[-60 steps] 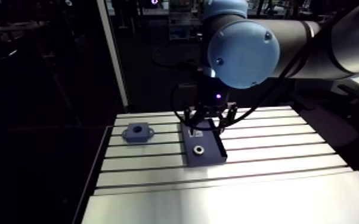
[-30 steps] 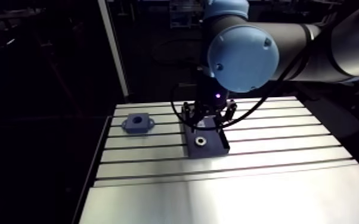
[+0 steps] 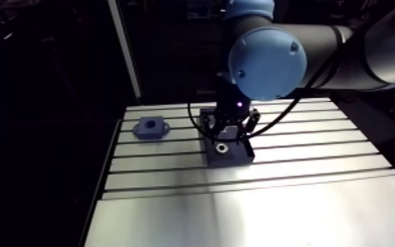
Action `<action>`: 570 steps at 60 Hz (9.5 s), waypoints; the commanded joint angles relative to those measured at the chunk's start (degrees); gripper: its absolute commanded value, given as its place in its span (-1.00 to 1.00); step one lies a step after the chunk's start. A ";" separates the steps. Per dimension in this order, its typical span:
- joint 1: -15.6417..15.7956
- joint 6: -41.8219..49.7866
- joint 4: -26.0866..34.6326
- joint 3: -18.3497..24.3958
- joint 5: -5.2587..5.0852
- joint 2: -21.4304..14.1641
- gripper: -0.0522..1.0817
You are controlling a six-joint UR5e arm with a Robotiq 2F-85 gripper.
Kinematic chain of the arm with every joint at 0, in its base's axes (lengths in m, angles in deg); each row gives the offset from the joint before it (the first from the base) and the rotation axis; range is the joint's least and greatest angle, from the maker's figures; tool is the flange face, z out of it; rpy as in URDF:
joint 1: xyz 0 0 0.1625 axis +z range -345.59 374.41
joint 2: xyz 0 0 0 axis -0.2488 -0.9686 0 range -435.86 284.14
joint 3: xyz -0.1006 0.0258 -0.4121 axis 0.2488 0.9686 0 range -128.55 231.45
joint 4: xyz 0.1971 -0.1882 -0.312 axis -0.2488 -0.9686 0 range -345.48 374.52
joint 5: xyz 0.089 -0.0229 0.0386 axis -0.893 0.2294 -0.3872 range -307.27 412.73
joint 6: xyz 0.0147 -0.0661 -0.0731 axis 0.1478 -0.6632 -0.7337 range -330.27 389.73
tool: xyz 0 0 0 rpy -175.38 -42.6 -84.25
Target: Pick up the bearing and press it into the housing until flush.
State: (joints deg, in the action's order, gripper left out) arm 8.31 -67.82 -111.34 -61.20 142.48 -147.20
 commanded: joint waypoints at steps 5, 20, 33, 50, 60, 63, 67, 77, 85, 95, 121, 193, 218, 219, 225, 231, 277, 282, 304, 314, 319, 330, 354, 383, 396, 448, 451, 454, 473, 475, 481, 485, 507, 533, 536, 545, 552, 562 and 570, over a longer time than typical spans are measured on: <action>0.29 -0.13 -2.49 0.09 -0.24 0.87 -0.35; 0.56 -0.05 -2.60 0.27 -0.15 1.43 -0.35; 0.65 -0.05 -2.60 0.10 -0.07 1.59 -0.35; 0.65 -0.22 -2.69 0.01 0.03 2.22 -0.34; 0.66 -0.23 -2.69 -0.01 0.03 2.56 -0.32; 0.65 -0.23 -2.69 -0.07 0.03 2.66 -0.30; 0.72 -0.30 -2.69 0.01 0.03 2.66 -0.29; 0.74 -0.32 -2.69 0.01 -0.06 2.75 -0.29; 0.74 -0.32 -2.69 0.01 0.03 2.91 -0.27; 0.74 -0.32 -2.77 0.01 0.03 3.17 -0.26; 0.74 -0.32 -2.78 0.01 0.03 3.45 -0.24; 0.91 -0.58 -2.78 -0.08 0.11 3.72 -0.07; 1.00 -0.58 -2.78 -0.08 0.11 3.63 -0.06; 1.00 -0.58 -2.78 -0.08 0.11 3.63 -0.06; 1.00 -0.58 -2.78 -0.08 0.11 3.63 -0.05; 1.00 -0.57 -2.78 -0.08 0.11 3.63 -0.04; 1.00 -0.58 -2.86 -0.08 0.11 3.63 0.04; 1.00 -0.58 -2.87 -0.08 0.11 3.63 0.05; 0.91 -0.58 -4.98 -0.08 -0.13 3.01 0.20; 0.90 -0.58 -4.56 0.41 -0.23 1.17 0.23; 0.91 -0.58 -2.29 1.42 0.10 -0.73 0.25; 1.80 0.46 7.82 5.65 0.11 -5.24 0.27; 9.43 1.96 20.61 18.01 0.63 -2.02 0.31; 15.01 7.54 20.02 25.54 3.03 5.95 0.32; 15.74 11.48 18.95 27.74 2.75 7.46 0.32; 20.25 22.10 14.37 30.33 2.94 14.69 0.31; 20.25 22.10 14.37 30.42 2.93 15.03 0.31; 20.25 22.10 14.37 30.50 2.85 15.28 0.31; 21.03 21.85 14.37 31.30 2.65 17.31 0.31; 21.04 21.76 14.37 31.38 2.66 17.49 0.31; 21.12 21.66 14.37 31.55 2.75 17.69 0.31; 21.13 21.66 14.37 31.64 2.84 18.01 0.31; 21.48 21.57 14.28 32.43 2.84 19.35 0.31; 21.82 21.41 14.19 32.53 2.84 19.70 0.31; 21.83 21.40 14.19 32.53 2.84 19.71 0.31; 21.84 21.22 14.02 32.45 2.93 19.80 0.31; 21.92 21.22 13.93 32.45 2.93 19.80 0.31; 21.92 21.15 13.84 32.45 2.93 20.23 0.31; 21.92 21.13 13.84 32.19 2.93 20.40 0.31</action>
State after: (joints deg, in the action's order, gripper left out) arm 30.21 -46.61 -97.43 -28.78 145.40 -127.16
